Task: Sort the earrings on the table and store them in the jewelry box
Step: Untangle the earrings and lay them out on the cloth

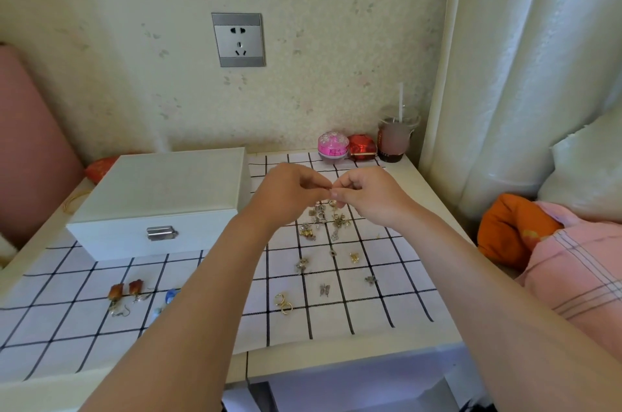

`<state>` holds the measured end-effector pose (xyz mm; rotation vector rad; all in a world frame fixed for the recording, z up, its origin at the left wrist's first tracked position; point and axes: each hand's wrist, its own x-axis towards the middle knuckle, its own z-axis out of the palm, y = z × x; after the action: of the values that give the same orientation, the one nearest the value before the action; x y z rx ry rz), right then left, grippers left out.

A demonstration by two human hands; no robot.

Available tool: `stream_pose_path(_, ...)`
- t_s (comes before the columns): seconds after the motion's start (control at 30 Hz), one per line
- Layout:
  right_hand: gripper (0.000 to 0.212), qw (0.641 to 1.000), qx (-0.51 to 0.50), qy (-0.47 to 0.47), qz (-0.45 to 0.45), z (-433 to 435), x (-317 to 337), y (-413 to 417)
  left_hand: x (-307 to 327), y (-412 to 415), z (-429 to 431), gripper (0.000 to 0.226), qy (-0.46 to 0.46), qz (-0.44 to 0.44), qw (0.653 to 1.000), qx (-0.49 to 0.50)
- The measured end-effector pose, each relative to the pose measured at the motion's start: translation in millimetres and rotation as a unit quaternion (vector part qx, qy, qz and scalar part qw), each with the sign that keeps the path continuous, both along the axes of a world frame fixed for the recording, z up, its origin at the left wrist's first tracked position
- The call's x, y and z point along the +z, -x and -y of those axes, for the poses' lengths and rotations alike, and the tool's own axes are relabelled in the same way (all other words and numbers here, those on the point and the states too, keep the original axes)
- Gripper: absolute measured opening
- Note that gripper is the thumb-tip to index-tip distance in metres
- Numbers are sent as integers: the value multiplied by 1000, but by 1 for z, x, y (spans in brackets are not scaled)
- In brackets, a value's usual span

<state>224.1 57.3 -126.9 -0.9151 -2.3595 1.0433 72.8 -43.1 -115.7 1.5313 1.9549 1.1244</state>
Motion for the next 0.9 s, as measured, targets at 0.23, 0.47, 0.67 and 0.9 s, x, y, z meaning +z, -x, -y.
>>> stream_pose_path(0.23, 11, 990, -17, -81, 113, -1, -12, 19, -1, 25, 0, 7, 13, -118, 991, 68)
stream_pose_path(0.47, 16, 956, 6, -182, 230, 4, -18, 32, -5, 34, 2, 4, 55, -169, 983, 53)
stream_pose_path(0.67, 12, 940, 17, -211, 266, 5, -19, 37, -5, 32, 3, 8, 68, -168, 983, 27)
stream_pose_path(0.9, 16, 938, 22, -215, 272, 7, -17, 34, -22, 19, -4, 14, 148, -210, 966, 2)
